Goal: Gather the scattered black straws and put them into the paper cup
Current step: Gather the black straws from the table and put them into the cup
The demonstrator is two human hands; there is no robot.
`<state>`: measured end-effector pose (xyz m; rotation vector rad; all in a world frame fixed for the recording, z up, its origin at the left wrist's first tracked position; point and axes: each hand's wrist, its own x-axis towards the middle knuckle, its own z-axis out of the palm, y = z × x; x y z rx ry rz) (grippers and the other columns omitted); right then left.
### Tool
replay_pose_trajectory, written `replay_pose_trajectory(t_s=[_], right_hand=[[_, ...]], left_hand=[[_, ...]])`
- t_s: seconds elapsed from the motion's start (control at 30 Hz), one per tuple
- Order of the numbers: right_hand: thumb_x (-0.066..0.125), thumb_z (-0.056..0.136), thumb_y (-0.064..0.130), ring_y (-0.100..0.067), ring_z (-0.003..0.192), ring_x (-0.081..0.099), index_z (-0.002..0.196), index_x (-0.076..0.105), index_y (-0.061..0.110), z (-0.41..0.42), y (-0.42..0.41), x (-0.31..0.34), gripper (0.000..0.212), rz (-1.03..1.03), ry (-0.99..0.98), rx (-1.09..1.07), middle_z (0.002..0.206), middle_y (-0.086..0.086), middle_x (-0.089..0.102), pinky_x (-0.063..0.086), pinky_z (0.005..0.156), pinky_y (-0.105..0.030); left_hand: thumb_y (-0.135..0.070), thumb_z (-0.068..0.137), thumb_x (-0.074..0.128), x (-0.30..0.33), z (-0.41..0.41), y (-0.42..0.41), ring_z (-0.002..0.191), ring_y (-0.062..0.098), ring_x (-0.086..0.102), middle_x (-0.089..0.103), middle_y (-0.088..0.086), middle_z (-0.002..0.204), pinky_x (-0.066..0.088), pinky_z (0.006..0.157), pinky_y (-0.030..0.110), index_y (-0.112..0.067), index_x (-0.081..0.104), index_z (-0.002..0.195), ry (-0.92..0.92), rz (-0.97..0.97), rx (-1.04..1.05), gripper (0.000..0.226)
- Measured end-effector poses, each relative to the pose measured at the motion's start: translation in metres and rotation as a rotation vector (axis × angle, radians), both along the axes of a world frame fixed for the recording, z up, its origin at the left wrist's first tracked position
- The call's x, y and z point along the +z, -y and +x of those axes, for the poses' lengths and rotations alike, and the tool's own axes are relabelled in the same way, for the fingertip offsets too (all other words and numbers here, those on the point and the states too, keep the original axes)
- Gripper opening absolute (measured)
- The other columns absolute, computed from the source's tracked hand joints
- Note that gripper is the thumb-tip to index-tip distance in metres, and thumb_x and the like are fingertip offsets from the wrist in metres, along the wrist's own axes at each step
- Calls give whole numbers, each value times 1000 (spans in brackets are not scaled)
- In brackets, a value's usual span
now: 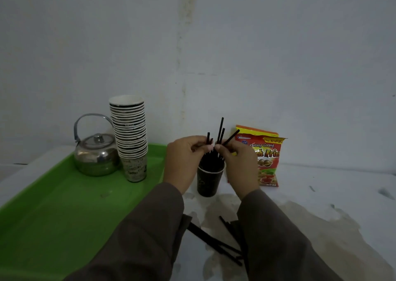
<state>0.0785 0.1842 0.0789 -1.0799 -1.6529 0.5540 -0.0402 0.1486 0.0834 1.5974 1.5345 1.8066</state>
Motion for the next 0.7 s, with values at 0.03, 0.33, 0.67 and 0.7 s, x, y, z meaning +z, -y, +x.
replay_pose_trajectory(t_s=[0.03, 0.33, 0.67, 0.7], right_hand=[[61, 84, 19, -9, 81, 61, 94, 71, 12, 0, -2, -2, 16, -7, 41, 21, 86, 0, 70, 47, 71, -9], [62, 83, 18, -15, 79, 61, 93, 70, 9, -3, -18, 1, 16, -289, 391, 76, 94, -9, 69, 51, 70, -28], [63, 83, 15, -24, 94, 62, 107, 64, 6, -10, -26, 18, 26, -303, 585, 37, 105, -14, 67, 51, 82, -31], [65, 81, 15, -24, 99, 61, 113, 61, 9, -10, -25, 18, 33, -271, 534, 44, 110, -14, 65, 49, 84, -31]], left_hand=[[-10, 74, 71, -2, -1, -2, 65, -12, 61, 68, -8, 72, 46, 63, 2, -15, 73, 88, -13, -19, -10, 15], [-10, 75, 71, -12, -7, -13, 65, -1, 56, 60, -8, 64, 38, 58, -1, -31, 52, 112, -219, -128, 10, 46], [-15, 83, 61, -8, -9, -18, 78, 18, 61, 71, 4, 92, 48, 72, 28, -20, 68, 100, -420, -239, 8, 19], [-16, 86, 58, -8, -10, -19, 82, 20, 62, 71, 6, 97, 49, 74, 30, -18, 68, 102, -445, -249, 10, 19]])
